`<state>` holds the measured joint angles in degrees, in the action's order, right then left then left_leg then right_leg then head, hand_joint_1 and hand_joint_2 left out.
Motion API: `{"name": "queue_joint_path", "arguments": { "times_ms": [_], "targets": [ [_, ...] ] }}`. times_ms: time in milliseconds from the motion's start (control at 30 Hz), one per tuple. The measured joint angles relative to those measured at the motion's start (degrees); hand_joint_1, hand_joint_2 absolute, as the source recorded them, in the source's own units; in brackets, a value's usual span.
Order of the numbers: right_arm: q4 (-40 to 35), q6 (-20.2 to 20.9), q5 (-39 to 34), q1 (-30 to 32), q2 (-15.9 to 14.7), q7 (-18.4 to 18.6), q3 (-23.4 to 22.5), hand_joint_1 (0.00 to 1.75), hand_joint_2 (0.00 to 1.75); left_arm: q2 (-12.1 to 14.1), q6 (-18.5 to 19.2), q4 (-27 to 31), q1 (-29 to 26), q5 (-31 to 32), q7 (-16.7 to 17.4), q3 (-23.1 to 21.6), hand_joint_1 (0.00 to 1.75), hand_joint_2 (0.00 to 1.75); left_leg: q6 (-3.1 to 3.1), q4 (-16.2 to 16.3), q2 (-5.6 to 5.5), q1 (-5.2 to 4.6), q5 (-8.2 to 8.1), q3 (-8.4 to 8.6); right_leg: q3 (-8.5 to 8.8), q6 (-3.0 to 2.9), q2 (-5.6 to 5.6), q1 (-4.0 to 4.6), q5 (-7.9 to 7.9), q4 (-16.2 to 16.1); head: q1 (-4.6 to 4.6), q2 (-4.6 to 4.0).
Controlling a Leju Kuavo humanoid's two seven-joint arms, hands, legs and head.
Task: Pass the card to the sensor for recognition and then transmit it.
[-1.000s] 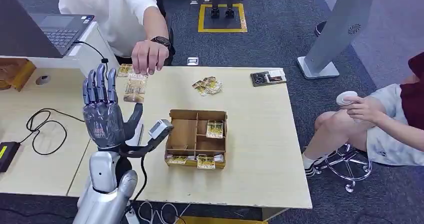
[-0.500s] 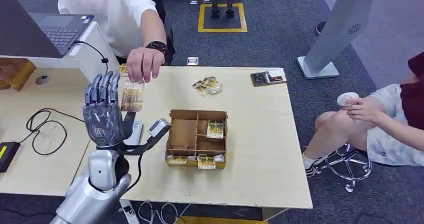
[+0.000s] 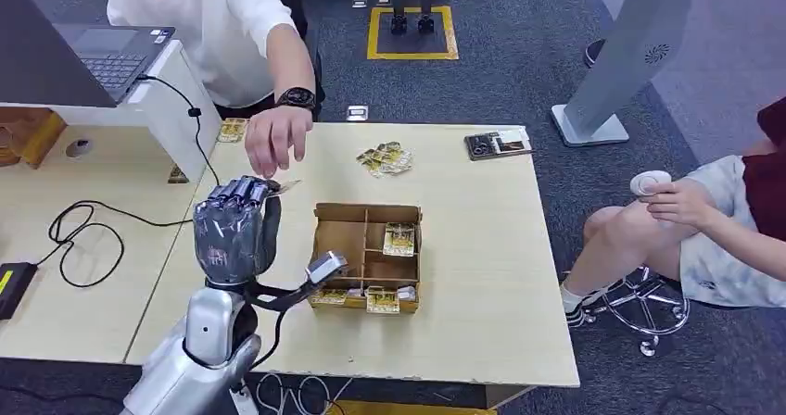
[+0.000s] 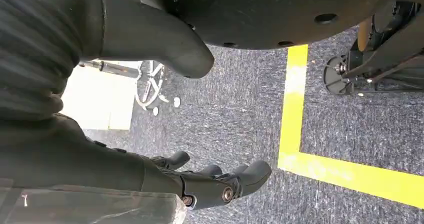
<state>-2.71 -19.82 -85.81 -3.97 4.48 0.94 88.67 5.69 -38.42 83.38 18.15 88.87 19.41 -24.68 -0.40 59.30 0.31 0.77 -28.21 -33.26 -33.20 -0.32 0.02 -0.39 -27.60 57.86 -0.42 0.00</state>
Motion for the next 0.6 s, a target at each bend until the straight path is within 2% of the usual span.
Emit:
{"name": "queue_joint_path", "arguments": {
  "times_ms": [133, 367, 533, 600],
  "targets": [
    [0.0, 0.0, -0.1, 0.0, 0.0, 0.0, 0.0, 0.0, 1.75, -2.1, 0.0, 0.4, -1.1, 0.0, -3.3, 1.5, 1.75, 1.75, 0.0, 0.0, 0.0, 0.0, 0.0, 0.0, 0.0, 0.0, -0.01, 0.0, 0.0, 0.0, -0.02, 0.0],
    [0.0, 0.0, -0.1, 0.0, 0.0, 0.0, 0.0, 0.0, 1.75, -3.4, 0.0, 0.7, -1.8, 0.0, -4.0, 2.6, 1.75, 1.75, 0.0, 0.0, 0.0, 0.01, 0.0, 0.0, 0.0, 0.0, -0.01, 0.0, 0.0, 0.0, -0.02, 0.0],
    [0.0, 0.0, -0.2, 0.0, 0.0, -0.2, 0.0, 0.0, 1.75, -4.9, 0.0, 1.1, -2.4, -0.7, -8.2, 4.5, 1.75, 1.75, 0.0, 0.0, -0.01, 0.01, 0.0, 0.0, 0.0, 0.0, -0.01, 0.0, 0.0, 0.0, 0.0, 0.0],
    [0.0, 0.0, -0.2, 0.0, 0.0, -0.2, 0.0, 0.0, 1.75, -6.0, 0.0, 1.1, -2.8, -2.3, -11.4, 6.0, 1.75, 1.75, 0.0, 0.0, 0.0, 0.0, 0.0, -0.01, 0.0, 0.0, -0.01, 0.0, 0.0, 0.0, -0.02, 0.0]
  ]
}}
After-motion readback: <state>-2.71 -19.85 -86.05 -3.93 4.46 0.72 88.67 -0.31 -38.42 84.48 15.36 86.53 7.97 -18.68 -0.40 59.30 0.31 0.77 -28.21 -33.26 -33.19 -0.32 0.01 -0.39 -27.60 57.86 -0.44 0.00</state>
